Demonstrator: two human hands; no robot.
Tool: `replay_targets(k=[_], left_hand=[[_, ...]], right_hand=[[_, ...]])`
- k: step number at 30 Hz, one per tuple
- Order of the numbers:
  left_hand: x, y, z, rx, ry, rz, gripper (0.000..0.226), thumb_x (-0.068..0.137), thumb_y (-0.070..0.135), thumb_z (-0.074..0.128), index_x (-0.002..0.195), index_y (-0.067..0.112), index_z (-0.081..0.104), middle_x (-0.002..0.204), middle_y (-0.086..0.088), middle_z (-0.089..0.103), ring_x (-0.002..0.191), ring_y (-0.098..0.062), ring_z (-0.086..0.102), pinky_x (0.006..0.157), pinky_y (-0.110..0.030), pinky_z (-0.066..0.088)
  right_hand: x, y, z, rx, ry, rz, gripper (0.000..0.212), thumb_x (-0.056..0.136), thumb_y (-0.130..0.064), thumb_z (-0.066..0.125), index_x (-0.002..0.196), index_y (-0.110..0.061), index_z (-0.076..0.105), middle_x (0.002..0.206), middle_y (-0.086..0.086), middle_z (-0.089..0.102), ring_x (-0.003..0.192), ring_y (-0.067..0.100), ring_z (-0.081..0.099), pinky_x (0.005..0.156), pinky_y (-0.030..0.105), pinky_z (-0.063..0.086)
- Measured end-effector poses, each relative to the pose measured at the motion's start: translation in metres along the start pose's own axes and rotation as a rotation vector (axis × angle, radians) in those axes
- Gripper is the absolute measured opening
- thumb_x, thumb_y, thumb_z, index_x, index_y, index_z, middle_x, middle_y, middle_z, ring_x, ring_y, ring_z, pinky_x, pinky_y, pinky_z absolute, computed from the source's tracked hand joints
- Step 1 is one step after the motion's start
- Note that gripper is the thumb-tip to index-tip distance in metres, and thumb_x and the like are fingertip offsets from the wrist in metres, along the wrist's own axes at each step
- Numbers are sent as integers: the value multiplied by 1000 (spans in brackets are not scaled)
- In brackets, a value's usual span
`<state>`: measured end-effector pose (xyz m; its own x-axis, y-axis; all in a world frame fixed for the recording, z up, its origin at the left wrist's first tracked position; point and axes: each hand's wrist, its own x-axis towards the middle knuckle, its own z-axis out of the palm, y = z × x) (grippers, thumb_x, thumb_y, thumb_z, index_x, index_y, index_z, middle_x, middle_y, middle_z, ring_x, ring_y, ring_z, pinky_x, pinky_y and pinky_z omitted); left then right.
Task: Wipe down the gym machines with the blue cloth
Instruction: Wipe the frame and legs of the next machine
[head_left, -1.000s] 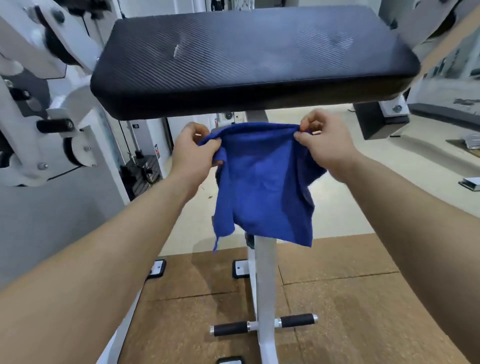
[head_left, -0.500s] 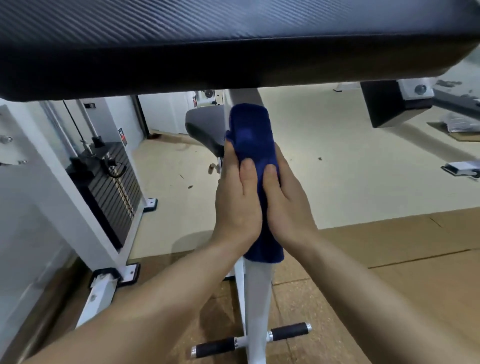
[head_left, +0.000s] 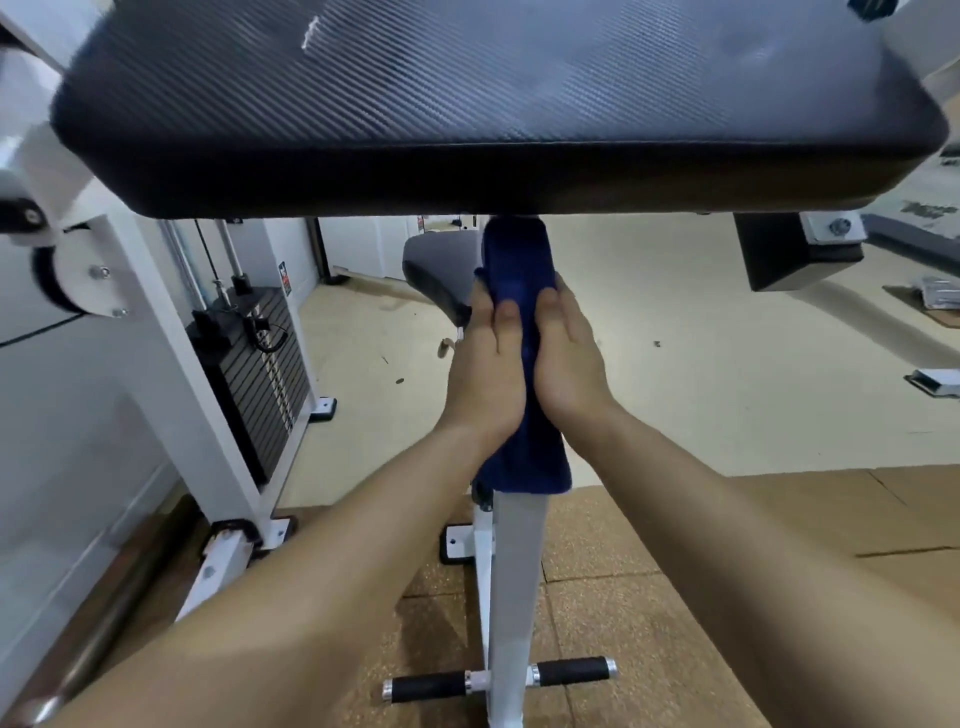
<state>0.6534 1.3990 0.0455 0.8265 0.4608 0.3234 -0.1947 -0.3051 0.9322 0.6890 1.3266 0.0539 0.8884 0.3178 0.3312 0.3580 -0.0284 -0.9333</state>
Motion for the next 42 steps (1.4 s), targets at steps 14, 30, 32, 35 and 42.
replay_targets(k=[14,30,32,35,42], left_hand=[[10,-20,5,-75,16,111,44,108,37,29,152,37,29,119,11,64,104,1,61,88,-11,47],[4,-11,14,-137,88,56,55,96,50,37,147,29,38,117,3,68,106,-13,66,98,-40,52],[-12,-29,14,-147,31,111,48,104,42,37,149,27,34,122,8,65,110,-6,64,97,-27,50],[-45,-73,13,-116,-27,163,51,107,37,34,155,23,23,141,7,53,123,0,54,103,-20,44],[-97,-158,13,101,-151,28,58,97,56,30,151,47,13,135,19,52,121,2,54,106,-33,45]], right_hand=[[13,18,0,45,56,-109,36,110,-29,26,118,-23,61,103,-4,72,94,7,68,84,27,53],[5,12,0,57,5,-91,40,110,-37,27,138,-21,52,109,-10,67,96,2,65,84,20,49],[-12,37,2,109,5,-165,42,111,-31,26,148,-20,44,125,-8,64,110,-1,61,92,14,46],[-47,84,4,126,-15,-242,45,112,-23,21,156,-15,30,143,-11,51,128,-6,49,103,10,37],[-110,169,3,20,-183,-43,52,107,-38,20,157,-22,23,140,-26,48,128,-10,47,107,13,37]])
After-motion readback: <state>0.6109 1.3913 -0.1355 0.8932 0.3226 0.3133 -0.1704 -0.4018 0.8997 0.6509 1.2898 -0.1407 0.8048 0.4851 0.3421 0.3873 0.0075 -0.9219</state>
